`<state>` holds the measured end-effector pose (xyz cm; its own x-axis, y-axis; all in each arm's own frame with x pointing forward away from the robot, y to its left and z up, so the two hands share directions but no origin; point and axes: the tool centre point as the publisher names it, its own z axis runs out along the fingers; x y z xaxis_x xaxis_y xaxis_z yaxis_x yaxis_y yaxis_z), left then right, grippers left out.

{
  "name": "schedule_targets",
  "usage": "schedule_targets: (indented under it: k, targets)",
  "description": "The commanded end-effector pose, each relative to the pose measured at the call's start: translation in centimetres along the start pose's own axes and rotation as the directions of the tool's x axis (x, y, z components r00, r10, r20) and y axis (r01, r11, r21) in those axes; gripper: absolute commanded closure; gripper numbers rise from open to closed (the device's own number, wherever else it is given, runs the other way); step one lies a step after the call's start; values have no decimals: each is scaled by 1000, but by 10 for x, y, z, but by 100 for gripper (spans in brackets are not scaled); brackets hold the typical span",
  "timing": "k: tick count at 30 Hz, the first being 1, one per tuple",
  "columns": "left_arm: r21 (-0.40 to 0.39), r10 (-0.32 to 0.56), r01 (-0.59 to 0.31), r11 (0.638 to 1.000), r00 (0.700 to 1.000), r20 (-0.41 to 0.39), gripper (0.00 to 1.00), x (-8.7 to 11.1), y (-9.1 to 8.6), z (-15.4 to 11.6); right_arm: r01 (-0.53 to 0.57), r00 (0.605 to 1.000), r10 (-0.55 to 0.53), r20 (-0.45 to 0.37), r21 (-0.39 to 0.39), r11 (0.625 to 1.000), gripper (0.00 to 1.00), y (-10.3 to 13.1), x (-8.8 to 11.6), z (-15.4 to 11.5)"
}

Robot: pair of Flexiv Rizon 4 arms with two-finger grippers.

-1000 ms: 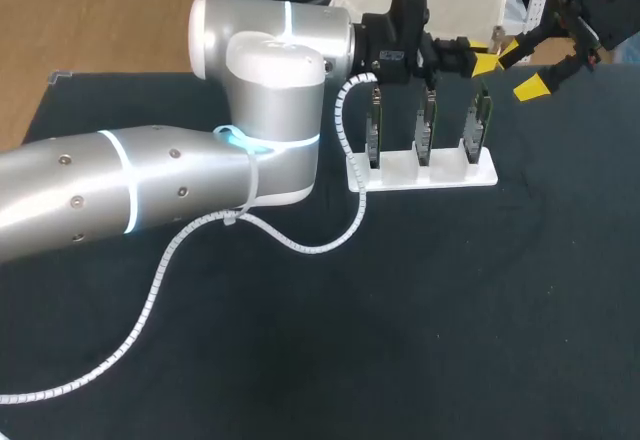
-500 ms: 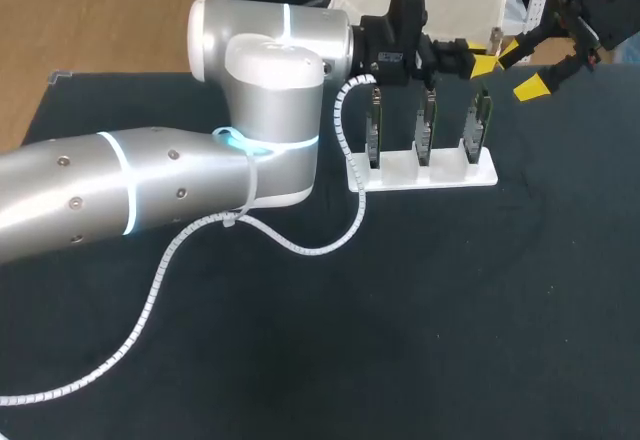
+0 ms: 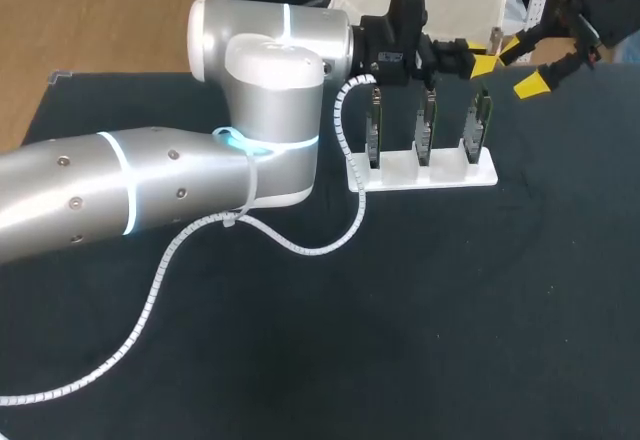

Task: Pick up the optical module with the left hand, and insert it into the network port with the right hand.

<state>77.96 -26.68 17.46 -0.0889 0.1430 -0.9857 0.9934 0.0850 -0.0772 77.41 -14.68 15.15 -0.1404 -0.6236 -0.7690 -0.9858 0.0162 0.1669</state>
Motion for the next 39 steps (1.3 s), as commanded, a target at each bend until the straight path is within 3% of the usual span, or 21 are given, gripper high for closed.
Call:
schedule_targets:
  k: [1,20,39]
  targets:
    - [-7,1,-1,1000,1000,2,100,0,-2,0,17,1000,-17,2,18,1000,0,2,-5,-7]
    - [-7,1,-1,1000,1000,2,100,0,-2,0,131,991,-132,4,39,991,0,-3,-41,-11]
    - [-7,1,-1,1000,1000,2,100,0,-2,0,181,984,-181,-9,0,984,0,5,-52,-15]
